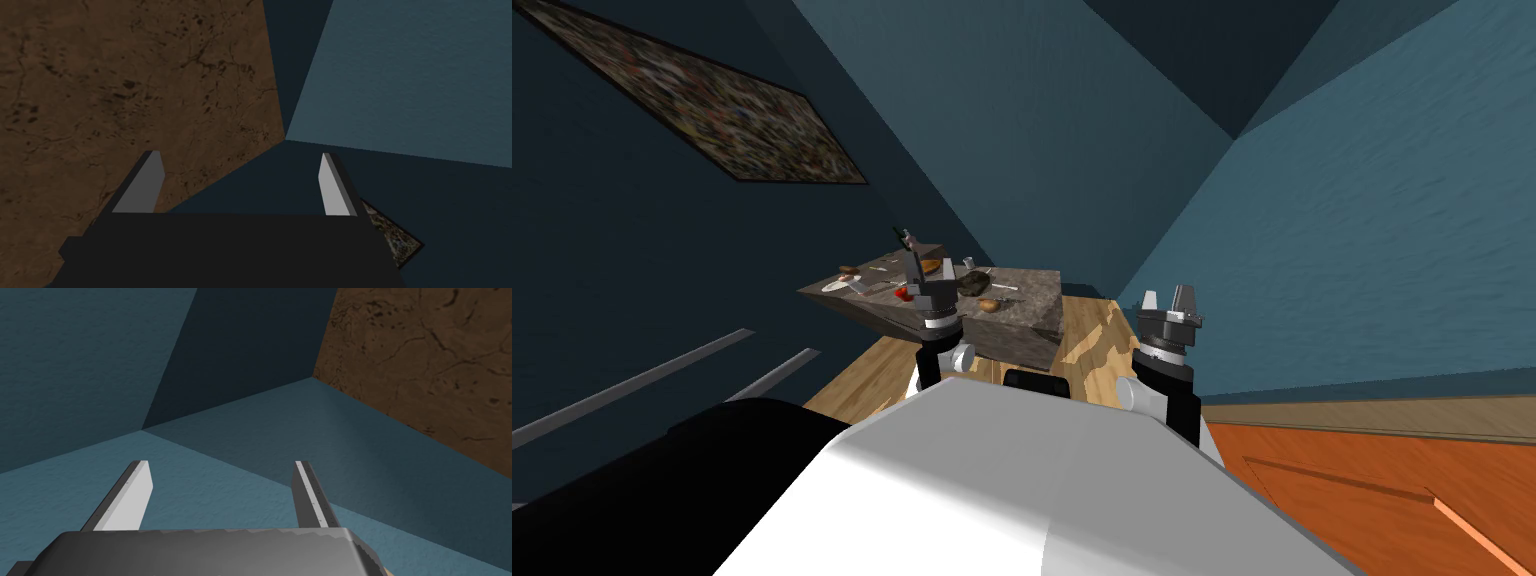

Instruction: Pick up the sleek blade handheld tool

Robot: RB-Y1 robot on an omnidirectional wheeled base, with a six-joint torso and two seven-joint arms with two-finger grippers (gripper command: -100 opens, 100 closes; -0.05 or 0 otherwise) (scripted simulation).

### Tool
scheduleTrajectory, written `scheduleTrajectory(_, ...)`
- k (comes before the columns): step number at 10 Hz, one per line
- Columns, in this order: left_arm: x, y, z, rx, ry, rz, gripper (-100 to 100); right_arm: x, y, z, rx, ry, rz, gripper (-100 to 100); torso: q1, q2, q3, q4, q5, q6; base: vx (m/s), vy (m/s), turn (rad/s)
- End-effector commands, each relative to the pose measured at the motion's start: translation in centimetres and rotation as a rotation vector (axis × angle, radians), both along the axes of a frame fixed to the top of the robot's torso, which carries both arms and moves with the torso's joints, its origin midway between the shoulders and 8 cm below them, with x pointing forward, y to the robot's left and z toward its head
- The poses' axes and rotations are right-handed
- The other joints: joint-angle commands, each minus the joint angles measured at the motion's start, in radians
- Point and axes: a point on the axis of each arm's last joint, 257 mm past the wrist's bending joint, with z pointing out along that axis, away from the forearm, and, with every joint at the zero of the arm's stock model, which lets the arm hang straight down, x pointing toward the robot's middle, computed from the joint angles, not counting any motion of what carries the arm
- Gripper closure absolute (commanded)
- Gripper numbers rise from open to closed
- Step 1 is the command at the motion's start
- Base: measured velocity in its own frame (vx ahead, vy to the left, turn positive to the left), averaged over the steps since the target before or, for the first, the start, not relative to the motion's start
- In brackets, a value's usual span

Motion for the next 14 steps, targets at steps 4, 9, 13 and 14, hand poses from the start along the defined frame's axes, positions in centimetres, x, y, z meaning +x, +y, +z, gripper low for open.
scheduleTrajectory(4, 1.8, -0.3, -4.9, 0.057, 0.151, -0.038, -100, 0.0, 0.0, 0.0, 0.0, 0.0, 0.0, 0, -0.005, 0.002, 0.001, 0.0, -0.001, 0.0, -0.032, -0.066, -0.043)
scheduleTrajectory(9, 2.9, 0.7, -11.4, 0.084, 0.338, -0.059, -100, 0.0, 0.0, 0.0, 0.0, 0.0, 0.0, 0, -0.008, 0.002, 0.001, 0.0, -0.002, 0.0, -0.029, -0.09, -0.044)
scheduleTrajectory(13, 2.4, 3.0, -19.8, 0.096, 0.572, -0.07, -100, 0.0, 0.0, 0.0, 0.0, 0.0, 0.0, 0, -0.009, 0.003, 0.002, 0.001, -0.002, 0.0, -0.03, -0.114, -0.061)
scheduleTrajectory(14, 1.7, 4.0, -22.7, 0.097, 0.657, -0.07, -100, 0.0, 0.0, 0.0, 0.0, 0.0, 0.0, 0, -0.007, 0.002, 0.001, 0.001, -0.002, 0.0, 0.003, -0.124, -0.043)
